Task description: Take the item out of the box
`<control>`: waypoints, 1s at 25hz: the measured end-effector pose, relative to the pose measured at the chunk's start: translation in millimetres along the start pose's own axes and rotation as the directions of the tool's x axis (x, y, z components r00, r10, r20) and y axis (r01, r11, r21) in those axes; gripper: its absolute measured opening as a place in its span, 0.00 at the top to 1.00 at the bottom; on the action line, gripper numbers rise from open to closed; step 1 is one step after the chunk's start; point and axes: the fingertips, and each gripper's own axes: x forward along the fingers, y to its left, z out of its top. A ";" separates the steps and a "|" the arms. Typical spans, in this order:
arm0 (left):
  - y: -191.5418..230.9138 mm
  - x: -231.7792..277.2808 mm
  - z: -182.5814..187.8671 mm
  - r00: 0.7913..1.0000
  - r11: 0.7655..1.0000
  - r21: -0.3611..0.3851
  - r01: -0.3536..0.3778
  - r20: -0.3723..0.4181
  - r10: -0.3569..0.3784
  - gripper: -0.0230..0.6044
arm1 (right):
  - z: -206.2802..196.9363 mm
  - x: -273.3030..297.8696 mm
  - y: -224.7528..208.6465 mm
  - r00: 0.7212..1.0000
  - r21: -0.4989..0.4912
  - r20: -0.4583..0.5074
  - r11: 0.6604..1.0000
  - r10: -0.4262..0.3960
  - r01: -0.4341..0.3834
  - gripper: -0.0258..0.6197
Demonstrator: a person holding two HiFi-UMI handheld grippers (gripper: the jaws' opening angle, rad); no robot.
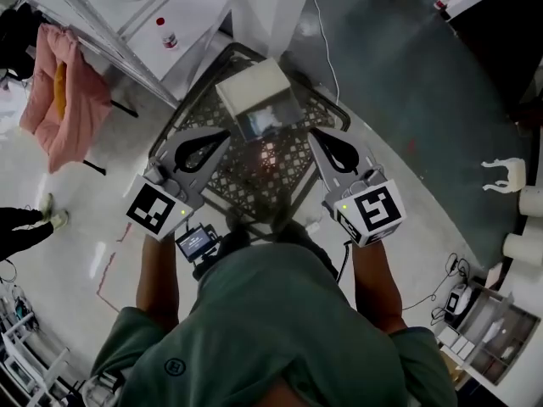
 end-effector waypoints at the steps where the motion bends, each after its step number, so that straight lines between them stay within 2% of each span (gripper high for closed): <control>1: 2.9 4.4 -1.5 1.000 1.000 -0.004 -0.011 -0.007 0.011 0.96 | -3.0 4.8 -6.0 1.000 0.005 -0.002 1.000 0.012 -0.012 0.95; 9: 23.8 33.2 -23.3 0.993 0.994 -0.046 -0.103 -0.067 0.100 0.96 | -28.8 44.7 -42.1 0.992 0.029 -0.035 0.993 0.119 -0.118 0.95; 17: 29.7 62.0 -44.3 0.980 0.984 -0.065 -0.164 -0.120 0.156 0.96 | -58.1 74.6 -66.5 0.975 0.047 -0.060 0.976 0.214 -0.212 0.95; 25: 43.7 70.2 -80.3 0.967 0.970 -0.115 -0.214 -0.168 0.194 0.96 | -88.3 111.4 -70.6 0.957 0.052 -0.099 0.962 0.272 -0.268 0.95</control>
